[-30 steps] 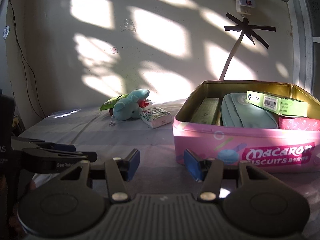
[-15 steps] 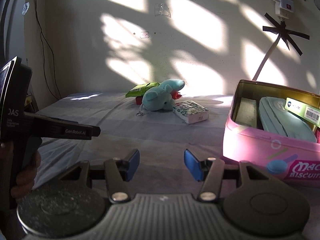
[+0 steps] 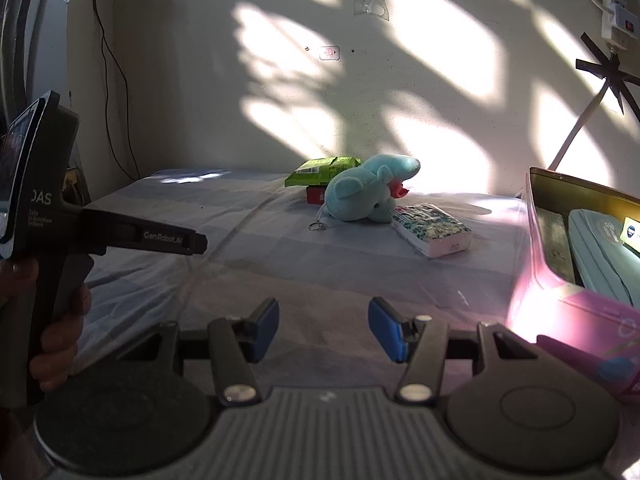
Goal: Organize objects
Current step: 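Move the right gripper to the light-blue plush toy and grasp it, then carry the plush toy into the pink tin and open the right gripper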
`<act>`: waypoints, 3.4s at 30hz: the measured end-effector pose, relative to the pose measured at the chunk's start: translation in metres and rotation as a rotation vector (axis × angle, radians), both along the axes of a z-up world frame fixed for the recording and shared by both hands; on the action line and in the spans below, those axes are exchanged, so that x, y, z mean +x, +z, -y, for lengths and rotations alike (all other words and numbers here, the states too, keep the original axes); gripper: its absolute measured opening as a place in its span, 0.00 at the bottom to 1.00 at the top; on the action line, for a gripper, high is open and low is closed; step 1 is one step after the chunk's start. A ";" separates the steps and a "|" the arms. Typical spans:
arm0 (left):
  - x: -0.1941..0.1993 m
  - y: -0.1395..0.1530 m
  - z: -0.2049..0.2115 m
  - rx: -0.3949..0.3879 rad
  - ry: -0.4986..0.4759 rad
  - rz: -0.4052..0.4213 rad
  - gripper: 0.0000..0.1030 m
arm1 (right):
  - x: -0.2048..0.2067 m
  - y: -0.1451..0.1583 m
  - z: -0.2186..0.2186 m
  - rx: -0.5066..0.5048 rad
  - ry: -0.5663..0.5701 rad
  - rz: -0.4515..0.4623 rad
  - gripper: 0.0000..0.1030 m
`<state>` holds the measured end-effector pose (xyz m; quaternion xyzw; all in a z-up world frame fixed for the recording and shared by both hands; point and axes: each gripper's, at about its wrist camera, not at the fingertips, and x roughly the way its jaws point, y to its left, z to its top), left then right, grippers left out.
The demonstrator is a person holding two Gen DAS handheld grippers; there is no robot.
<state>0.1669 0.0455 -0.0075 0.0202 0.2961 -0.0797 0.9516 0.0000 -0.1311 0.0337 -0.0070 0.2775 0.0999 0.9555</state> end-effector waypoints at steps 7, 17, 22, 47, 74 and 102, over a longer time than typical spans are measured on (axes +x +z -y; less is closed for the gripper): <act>0.007 -0.001 -0.011 -0.028 0.035 -0.004 0.54 | 0.022 -0.005 -0.009 0.011 0.018 -0.043 0.50; 0.010 0.000 -0.018 -0.045 0.065 -0.005 0.54 | 0.062 -0.011 -0.020 0.011 0.032 -0.069 0.50; 0.010 -0.001 -0.018 -0.047 0.060 -0.012 0.54 | 0.090 -0.006 -0.020 0.011 -0.013 -0.031 0.54; -0.006 0.009 -0.017 -0.338 -0.280 0.011 0.60 | 0.050 0.002 0.007 0.064 0.154 -0.109 0.51; -0.041 0.077 0.236 -0.246 -0.828 -0.058 0.66 | -0.028 0.049 0.145 -0.038 -0.195 0.192 0.53; -0.048 0.068 0.174 -0.125 -0.460 0.021 0.71 | -0.020 0.033 0.162 -0.058 -0.326 0.132 0.34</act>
